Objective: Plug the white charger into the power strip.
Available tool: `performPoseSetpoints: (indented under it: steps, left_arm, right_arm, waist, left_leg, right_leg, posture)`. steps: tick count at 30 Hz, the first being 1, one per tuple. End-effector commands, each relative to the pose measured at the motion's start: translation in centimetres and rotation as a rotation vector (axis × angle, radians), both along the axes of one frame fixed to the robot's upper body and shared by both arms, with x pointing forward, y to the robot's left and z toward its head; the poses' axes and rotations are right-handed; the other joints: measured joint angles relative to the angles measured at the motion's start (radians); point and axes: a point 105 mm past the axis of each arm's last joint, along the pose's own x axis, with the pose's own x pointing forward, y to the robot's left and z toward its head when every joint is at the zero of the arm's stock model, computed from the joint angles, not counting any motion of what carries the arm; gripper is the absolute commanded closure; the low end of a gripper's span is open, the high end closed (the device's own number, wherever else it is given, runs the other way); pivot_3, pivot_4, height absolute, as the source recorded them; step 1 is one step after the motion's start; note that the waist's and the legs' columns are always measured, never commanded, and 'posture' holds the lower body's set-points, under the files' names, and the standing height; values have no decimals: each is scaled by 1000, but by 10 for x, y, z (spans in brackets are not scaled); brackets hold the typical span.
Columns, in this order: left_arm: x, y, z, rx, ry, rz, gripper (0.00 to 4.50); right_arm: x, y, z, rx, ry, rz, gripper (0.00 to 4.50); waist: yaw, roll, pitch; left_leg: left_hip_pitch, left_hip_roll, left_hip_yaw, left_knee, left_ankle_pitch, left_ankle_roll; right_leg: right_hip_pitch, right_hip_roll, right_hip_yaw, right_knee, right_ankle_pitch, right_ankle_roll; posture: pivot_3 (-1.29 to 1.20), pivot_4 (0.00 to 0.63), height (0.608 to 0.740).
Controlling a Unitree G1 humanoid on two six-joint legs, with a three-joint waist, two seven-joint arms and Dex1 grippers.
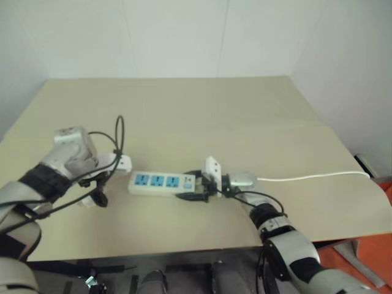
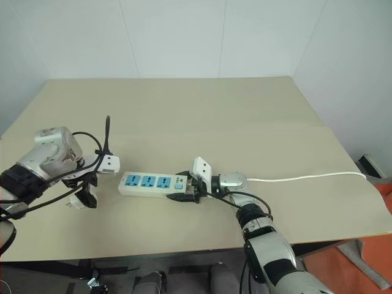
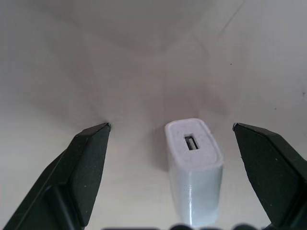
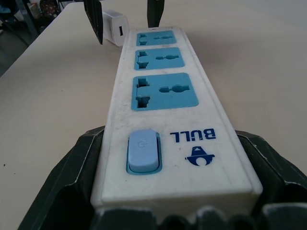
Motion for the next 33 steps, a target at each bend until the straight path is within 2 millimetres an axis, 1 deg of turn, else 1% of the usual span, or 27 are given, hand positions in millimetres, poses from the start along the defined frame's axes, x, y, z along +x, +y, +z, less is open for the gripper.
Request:
performPoseSetpoints:
  steps: [1, 9, 11, 12, 19, 21, 25, 27, 30, 33]
  left_arm:
    - [3, -1, 4, 21, -6, -16, 32]
    - [5, -2, 1, 25, 3, -15, 32]
    - [4, -2, 1, 27, 7, -17, 422]
    - [3, -2, 1, 27, 9, -18, 532]
    - [-7, 2, 4, 30, 18, -14, 2861]
    - [-10, 2, 4, 26, 26, -13, 3457]
    - [-13, -1, 3, 14, 34, -18, 3483]
    - [-11, -4, 7, 5, 16, -26, 3483]
    - [5, -16, 26, -64, -80, -39, 3483]
    - [29, -39, 56, -237, -236, -38, 3483]
  right_arm:
    - [-1, 2, 4, 34, 6, 3, 1048]
    - [0, 2, 5, 37, 5, -6, 1048]
    - [0, 1, 5, 36, 6, -8, 1048]
    - [0, 1, 4, 35, 6, -8, 1048]
    - [0, 3, 4, 32, 7, -6, 1048]
    - [0, 3, 4, 29, 7, -7, 1048]
    - [1, 3, 3, 24, 6, -12, 1048]
    - [1, 3, 3, 22, 5, -15, 1048]
    - [1, 2, 3, 20, 5, -16, 1048]
    - [1, 1, 3, 16, 5, -9, 1048]
  waist:
    - [1, 0, 0]
    - [3, 0, 0]
    - [2, 0, 0]
    - [2, 0, 0]
    - [2, 0, 0]
    - [2, 0, 0]
    - [2, 0, 0]
    - [2, 0, 0]
    - [4, 0, 0]
    - [7, 0, 0]
  left_leg:
    - [0, 0, 0, 0, 0, 0]
    - [0, 0, 0, 0, 0, 0]
    - [0, 0, 0, 0, 0, 0]
    - [0, 0, 0, 0, 0, 0]
    - [0, 0, 0, 0, 0, 0]
    - [0, 0, 0, 0, 0, 0]
    - [0, 0, 0, 0, 0, 0]
    - [0, 0, 0, 0, 0, 0]
    - [0, 0, 0, 1, 0, 0]
    - [-1, 0, -1, 2, 0, 0]
  right_leg:
    - [0, 0, 0, 0, 0, 0]
    - [0, 0, 0, 0, 0, 0]
    - [0, 0, 0, 0, 0, 0]
    - [0, 0, 0, 0, 0, 0]
    - [0, 0, 0, 0, 0, 0]
    - [0, 0, 0, 0, 0, 0]
    - [0, 0, 0, 0, 0, 0]
    - [0, 0, 0, 0, 0, 0]
    - [0, 0, 0, 0, 0, 0]
    - [1, 0, -1, 0, 0, 0]
  posture:
    - [0, 150, 740]
    - [0, 150, 740]
    - [0, 150, 740]
    - [0, 150, 740]
    - [0, 150, 740]
    - [0, 150, 740]
    - [0, 150, 740]
    - [0, 150, 740]
    - [0, 150, 740]
    - [0, 150, 740]
